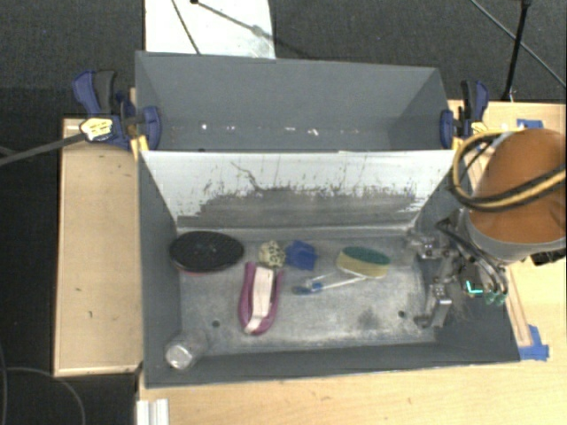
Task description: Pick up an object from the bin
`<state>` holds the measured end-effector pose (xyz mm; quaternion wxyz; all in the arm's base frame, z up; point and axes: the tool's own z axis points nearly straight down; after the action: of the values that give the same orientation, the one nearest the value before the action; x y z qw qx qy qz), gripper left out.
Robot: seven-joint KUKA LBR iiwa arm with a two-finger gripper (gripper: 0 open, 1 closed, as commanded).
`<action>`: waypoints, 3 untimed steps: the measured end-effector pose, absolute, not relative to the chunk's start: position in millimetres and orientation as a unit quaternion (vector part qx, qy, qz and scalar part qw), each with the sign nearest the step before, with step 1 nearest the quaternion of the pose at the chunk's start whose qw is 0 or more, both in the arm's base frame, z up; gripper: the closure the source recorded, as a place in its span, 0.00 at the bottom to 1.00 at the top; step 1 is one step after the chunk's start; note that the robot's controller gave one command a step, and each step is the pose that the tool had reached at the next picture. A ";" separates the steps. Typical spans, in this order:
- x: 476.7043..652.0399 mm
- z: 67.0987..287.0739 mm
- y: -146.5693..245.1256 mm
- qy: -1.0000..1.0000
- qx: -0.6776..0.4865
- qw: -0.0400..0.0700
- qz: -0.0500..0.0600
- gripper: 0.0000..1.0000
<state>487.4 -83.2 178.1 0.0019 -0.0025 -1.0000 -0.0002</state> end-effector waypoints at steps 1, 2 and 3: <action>524.1 165.5 -3.1 -1.000 -0.010 -0.003 -0.002 0.00; 568.5 85.5 -2.6 -1.000 0.017 -0.001 0.000 0.00; 568.3 90.2 -2.9 -1.000 0.018 -0.003 0.000 1.00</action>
Offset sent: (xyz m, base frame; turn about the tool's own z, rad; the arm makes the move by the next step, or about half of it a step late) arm 0.0346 0.0739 -0.0124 0.0234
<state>568.3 -2.9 90.2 -0.0027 0.0183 -0.9998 0.0000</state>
